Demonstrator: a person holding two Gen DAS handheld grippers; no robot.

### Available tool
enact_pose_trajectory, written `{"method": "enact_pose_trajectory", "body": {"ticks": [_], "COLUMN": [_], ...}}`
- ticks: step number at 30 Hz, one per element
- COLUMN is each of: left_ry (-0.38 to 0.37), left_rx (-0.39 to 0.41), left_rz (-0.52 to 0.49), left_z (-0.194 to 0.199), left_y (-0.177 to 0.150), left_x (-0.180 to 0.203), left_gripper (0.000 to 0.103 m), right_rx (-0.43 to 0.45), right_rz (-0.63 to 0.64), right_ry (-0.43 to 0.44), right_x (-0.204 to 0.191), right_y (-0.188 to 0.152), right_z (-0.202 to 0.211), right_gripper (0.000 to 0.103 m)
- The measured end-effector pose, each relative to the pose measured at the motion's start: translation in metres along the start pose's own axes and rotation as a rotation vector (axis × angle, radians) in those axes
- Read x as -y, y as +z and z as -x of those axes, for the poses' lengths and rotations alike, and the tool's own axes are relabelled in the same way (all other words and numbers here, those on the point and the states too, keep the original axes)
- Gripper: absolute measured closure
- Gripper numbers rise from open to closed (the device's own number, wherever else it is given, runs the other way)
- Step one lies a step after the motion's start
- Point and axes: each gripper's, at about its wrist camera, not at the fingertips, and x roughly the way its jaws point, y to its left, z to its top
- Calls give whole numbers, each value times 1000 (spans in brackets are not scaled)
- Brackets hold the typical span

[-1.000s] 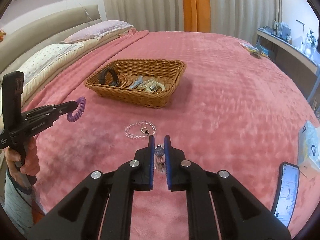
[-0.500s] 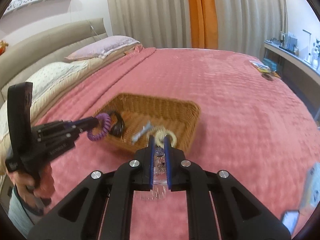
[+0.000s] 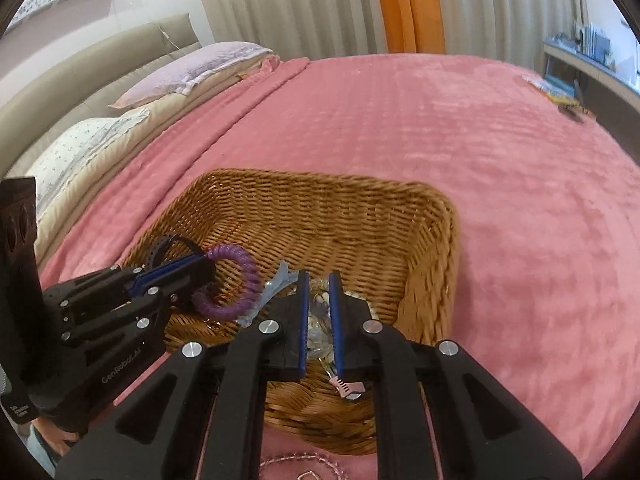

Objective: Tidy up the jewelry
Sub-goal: 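Lower the hair tie and butterfly bracelet into the basket and open both tools, then grasp the clear bead bracelet with the right tool while the left tool moves toward the gold charm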

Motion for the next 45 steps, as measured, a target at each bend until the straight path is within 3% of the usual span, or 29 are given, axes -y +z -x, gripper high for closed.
{"method": "enact_pose_trajectory", "body": {"ticks": [2, 4, 6, 7, 11, 18, 29, 36, 45], "left_ry": [-18, -23, -44, -53, -69, -115, -124, -139, -143], "left_rx": [6, 33, 62, 75, 112, 125, 70, 49, 31], "left_rz": [4, 4, 5, 2, -7, 38, 110, 124, 110], "left_z": [7, 19, 35, 46, 74, 109, 112, 100, 91], "left_y": [-1, -1, -3, -5, -15, -48, -96, -106, -112], "left_x": [-1, 0, 1, 2, 6, 1, -23, -26, -23], "left_gripper": [72, 60, 56, 54, 43, 41, 41, 41, 41], "right_rx": [-1, 19, 49, 64, 92, 54, -71, -129, -163], "right_rz": [-1, -1, -1, 4, 39, 64, 65, 86, 103], "right_ry": [-2, -12, -6, -7, -11, -39, -71, -98, -115], "right_x": [1, 0, -2, -4, -10, -5, 7, 8, 7], "right_y": [0, -2, -6, -8, -25, -72, -107, -115, -115], "right_z": [3, 13, 29, 35, 65, 95, 59, 40, 26], "right_gripper": [88, 75, 46, 43, 43, 43, 49, 68, 73]}}
